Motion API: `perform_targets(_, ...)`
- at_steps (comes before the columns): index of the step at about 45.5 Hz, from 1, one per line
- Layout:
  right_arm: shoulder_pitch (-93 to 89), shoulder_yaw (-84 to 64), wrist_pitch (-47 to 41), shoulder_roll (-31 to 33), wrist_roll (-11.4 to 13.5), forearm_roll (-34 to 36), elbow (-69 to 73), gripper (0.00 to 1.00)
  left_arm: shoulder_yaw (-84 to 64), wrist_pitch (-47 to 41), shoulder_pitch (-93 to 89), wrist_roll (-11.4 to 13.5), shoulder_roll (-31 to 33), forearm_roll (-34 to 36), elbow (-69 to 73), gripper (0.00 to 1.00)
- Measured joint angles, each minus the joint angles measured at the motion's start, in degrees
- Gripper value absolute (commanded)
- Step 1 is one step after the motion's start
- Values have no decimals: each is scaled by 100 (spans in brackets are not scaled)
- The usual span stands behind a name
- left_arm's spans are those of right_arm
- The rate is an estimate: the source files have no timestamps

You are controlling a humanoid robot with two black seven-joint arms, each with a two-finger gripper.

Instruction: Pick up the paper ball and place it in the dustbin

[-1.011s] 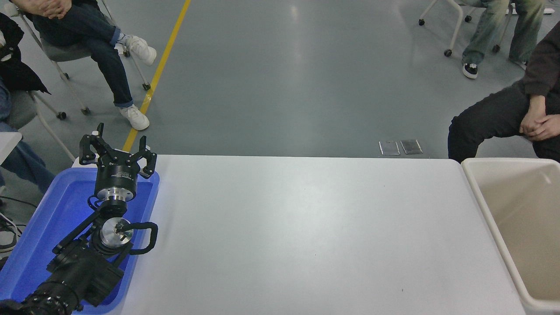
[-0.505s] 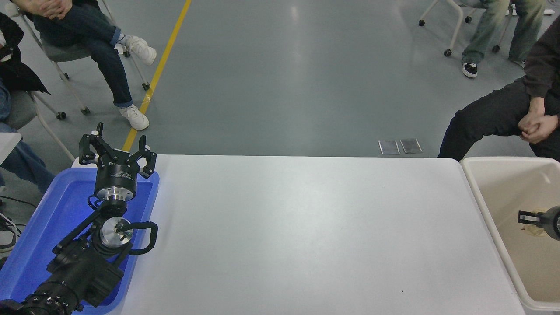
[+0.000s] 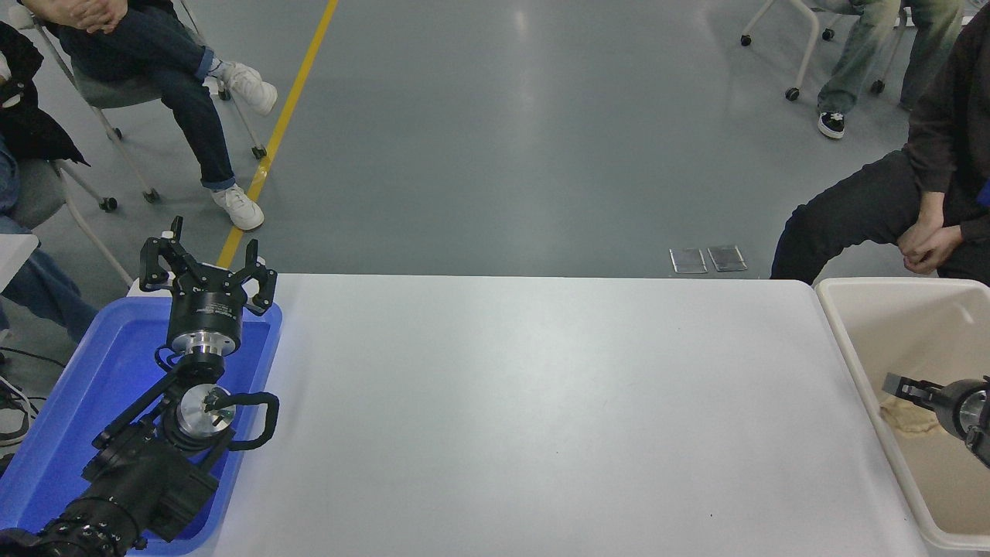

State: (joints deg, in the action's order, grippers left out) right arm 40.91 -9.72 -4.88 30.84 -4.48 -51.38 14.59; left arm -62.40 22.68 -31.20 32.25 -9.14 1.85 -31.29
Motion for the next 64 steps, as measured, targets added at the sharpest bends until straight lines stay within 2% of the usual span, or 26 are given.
perform_targets(11,319,709,40,113,-19,347,508,100,0,0,-2,0,0,0,0,99)
perform_targets(19,294,2443,34,259,-27,944,1296,100,0,0,-2,1,0,0,0,99)
perform_targets(25,138,3690,7,140,-35,1610,1853,100,0,0,0,0,0,0,0,99)
perform_targets(32,-12,4600,-29,-167,-41,2882,2291,100,0,0,1,1,0,0,0,99)
perform_targets(41,-124,5129,-247,-629,-51,4999,2561,100,0,0,1,0,0,0,0,99)
perform_targets(51,-394,5401,-1101,-1127,-58,7100,2498,100,0,0,0,0,0,1,0,99)
perform_targets(57,-515,5491,-1487,-1373,-57,7710,2299,100,0,0,0,0,1,1,0,99)
perform_targets(64,-663,5563,-1769,-1532,-58,8103,2141,100,0,0,0,0,0,0,0,99)
